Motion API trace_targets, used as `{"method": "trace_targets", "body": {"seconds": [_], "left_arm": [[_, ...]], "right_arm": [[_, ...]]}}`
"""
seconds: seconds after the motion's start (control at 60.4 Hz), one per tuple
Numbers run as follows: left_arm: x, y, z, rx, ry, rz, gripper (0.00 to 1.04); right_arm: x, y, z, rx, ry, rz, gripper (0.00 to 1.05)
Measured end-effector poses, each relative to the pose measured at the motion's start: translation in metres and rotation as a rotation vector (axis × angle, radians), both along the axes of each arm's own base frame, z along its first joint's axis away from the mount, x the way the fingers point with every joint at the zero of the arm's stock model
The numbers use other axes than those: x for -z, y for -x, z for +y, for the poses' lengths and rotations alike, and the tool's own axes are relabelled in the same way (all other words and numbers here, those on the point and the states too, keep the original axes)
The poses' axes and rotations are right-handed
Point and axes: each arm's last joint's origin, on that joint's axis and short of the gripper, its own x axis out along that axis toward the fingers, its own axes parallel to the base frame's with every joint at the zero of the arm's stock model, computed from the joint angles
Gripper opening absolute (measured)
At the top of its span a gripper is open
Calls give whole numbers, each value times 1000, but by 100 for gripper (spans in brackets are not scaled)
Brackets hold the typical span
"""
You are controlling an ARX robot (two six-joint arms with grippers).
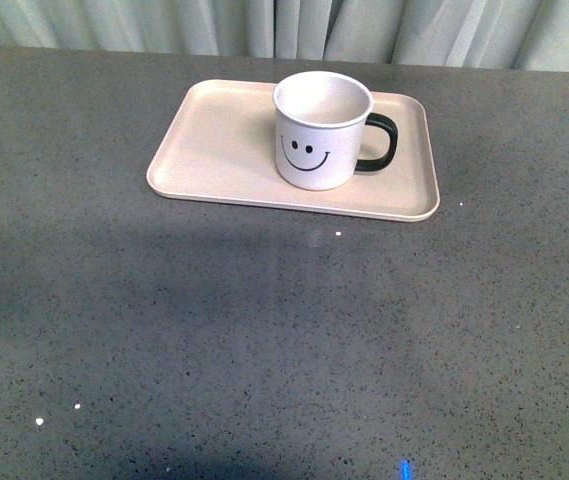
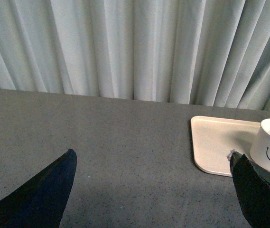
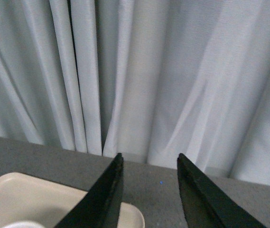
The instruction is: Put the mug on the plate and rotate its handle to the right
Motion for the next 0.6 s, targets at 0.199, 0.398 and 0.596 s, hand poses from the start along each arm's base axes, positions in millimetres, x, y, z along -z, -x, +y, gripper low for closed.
{"method": "trace_targets", "body": {"seconds": [0.199,0.398,0.596], "left_arm": [[0,0,0,0,0,0,95],[0,0,0,0,0,0,95],[0,0,0,0,0,0,95]], "right_arm": [[25,73,-10,-9,-16,38,2],[33,120,-24,-4,-17,40,2],[38,152,-25,-3,-17,41,2]]}}
